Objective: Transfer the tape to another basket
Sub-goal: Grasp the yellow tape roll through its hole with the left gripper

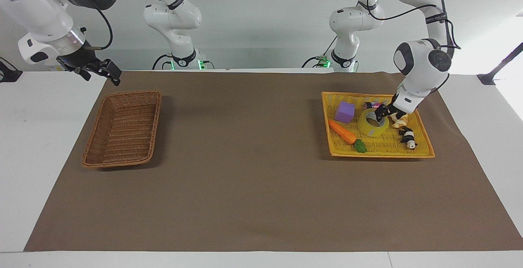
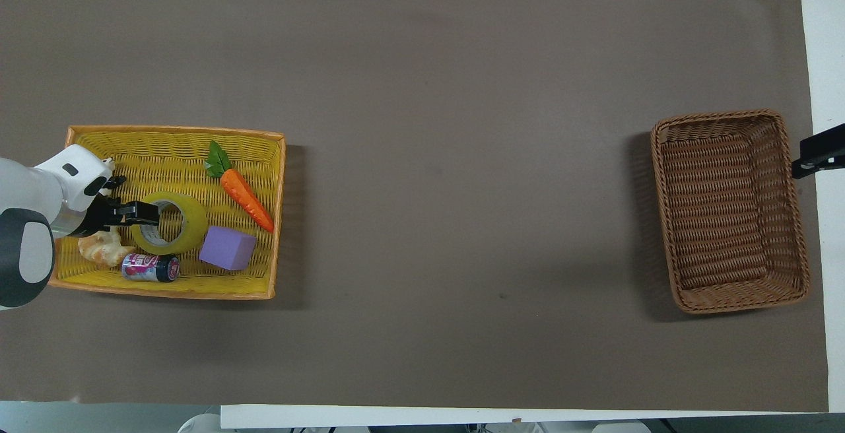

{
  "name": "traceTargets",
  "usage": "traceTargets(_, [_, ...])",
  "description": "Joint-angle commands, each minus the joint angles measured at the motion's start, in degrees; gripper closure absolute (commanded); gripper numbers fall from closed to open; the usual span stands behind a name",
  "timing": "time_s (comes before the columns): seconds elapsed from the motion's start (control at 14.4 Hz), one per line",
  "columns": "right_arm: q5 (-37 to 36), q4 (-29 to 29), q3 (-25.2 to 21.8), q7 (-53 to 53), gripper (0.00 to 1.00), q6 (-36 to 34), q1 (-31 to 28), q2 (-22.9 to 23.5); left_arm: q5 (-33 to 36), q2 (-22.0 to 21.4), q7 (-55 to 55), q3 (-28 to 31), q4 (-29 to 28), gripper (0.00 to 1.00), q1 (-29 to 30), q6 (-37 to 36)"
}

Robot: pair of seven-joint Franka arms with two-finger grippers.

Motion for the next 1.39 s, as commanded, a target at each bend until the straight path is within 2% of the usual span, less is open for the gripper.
traceTargets(0.0, [0.38, -1.58, -0.07, -1.0, 0.0, 0.17, -0.03, -1.38, -0.42, 0.57, -0.17, -0.2, -2.37, 0.11, 0.13, 3.63])
traceTargets(0.14, [0.38, -1.58, -0.07, -1.0, 0.0, 0.17, -0.03, -1.38, -0.42, 0.66, -0.52, -0.2, -4.83, 0.13, -0.39, 7.33])
traceTargets(0.28, [0.38, -1.58, -0.07, -1.0, 0.0, 0.17, -0.03, -1.38, -0.42, 0.75, -0.52, -0.2, -6.07, 0.16, -0.49, 8.04])
traceTargets(0.77, [0.38, -1.58, -0.07, -1.0, 0.0, 0.17, -0.03, -1.38, -0.42, 3.56, -0.7, -0.29, -6.95, 0.2, -0.49, 11.82])
traceTargets(0.84, [0.38, -1.58, -0.07, -1.0, 0.0, 0.17, -0.03, -1.46, -0.42, 3.56, -0.78, -0.29, -7.04, 0.27, -0.49, 11.91])
traceTargets(1.04, [0.38, -1.58, -0.07, -1.0, 0.0, 0.17, -0.03, -1.38, -0.42, 3.56, -2.45, -0.2, -6.34, 0.88, -0.49, 11.03])
traceTargets(1.11, [0.38, -1.58, -0.07, -1.0, 0.0, 0.17, -0.03, -1.38, -0.42, 3.3, -1.41, -0.2, -5.03, 0.93, -0.4, 10.16])
traceTargets(1.18, [0.38, -1.58, -0.07, -1.0, 0.0, 0.17, -0.03, -1.38, -0.33, 2.87, -0.36, -0.2, -2.41, 0.99, -0.4, 5.45])
traceTargets(1.32, [0.38, -1.58, -0.07, -1.0, 0.0, 0.17, -0.03, -1.38, -0.33, 3.21, 0.01, -0.37, 6.1, 1.0, -0.57, -4.91])
